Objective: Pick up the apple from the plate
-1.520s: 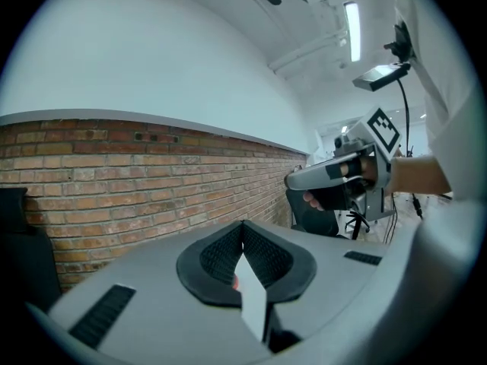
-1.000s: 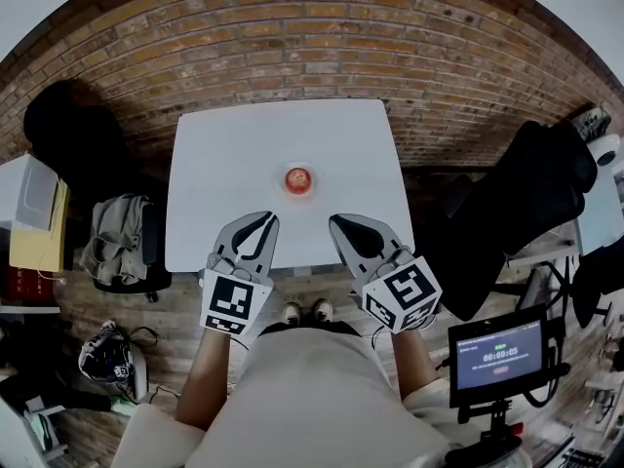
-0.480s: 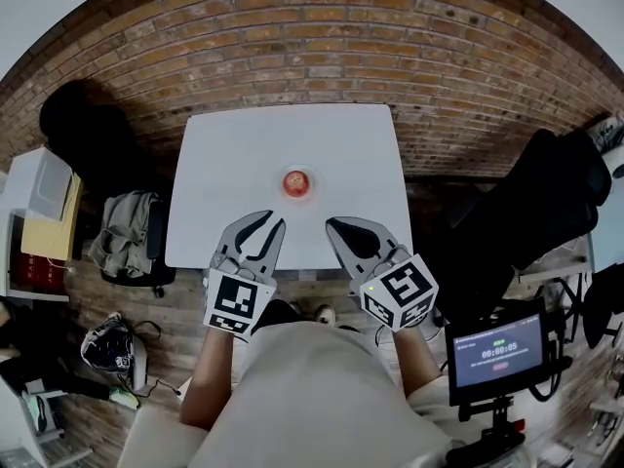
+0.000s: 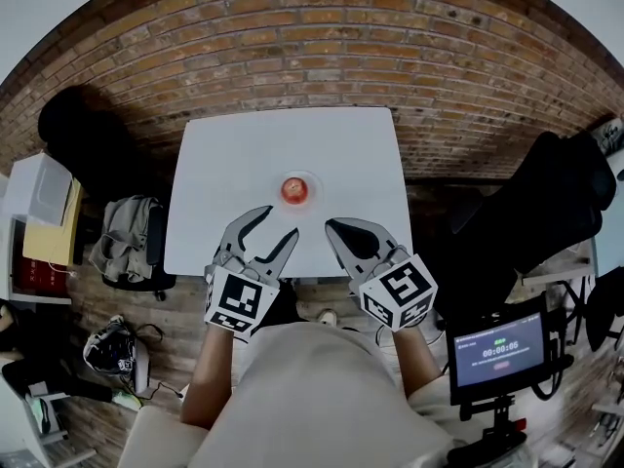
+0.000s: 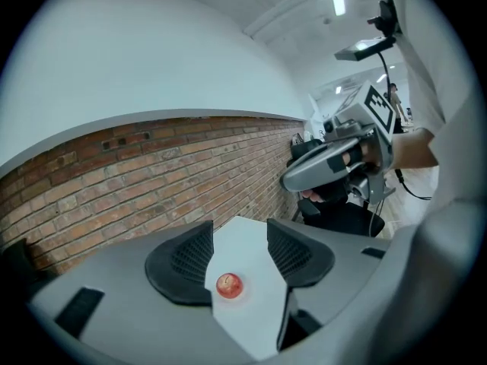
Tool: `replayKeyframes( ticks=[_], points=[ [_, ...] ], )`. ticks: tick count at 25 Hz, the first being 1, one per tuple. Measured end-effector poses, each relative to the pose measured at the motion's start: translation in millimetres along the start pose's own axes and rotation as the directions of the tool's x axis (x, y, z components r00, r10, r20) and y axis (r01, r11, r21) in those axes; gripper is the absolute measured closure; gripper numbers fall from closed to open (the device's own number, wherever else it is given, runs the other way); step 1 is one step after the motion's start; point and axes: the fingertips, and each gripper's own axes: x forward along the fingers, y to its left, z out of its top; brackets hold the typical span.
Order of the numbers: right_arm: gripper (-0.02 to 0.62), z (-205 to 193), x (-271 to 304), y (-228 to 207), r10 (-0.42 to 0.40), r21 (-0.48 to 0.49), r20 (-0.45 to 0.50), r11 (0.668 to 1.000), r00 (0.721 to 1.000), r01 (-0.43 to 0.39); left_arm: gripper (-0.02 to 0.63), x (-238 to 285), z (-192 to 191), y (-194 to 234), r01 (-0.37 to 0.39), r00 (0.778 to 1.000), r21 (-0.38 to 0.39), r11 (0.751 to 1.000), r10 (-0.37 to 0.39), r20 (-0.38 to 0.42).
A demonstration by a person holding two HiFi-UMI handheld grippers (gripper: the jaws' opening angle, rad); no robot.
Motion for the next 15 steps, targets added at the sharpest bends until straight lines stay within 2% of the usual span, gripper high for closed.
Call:
replayKeyframes(
  ticks=[8, 15],
  points=[
    [0.594, 5.1, 14.8, -23.6, -0.049, 0.022, -0.019, 0.999, 0.999, 0.049, 0.357, 28.7, -11.9, 17.7, 0.065, 0.998, -0.013, 0.998, -0.065, -0.023],
    [0.594, -1.0, 32.2, -47.0, -0.09, 0.062, -0.051, 0.994, 0.995, 0.093, 0.324, 60.7, -32.2, 27.7, 0.148, 0.985, -0.024, 0.989, -0.15, -0.087]
  ],
)
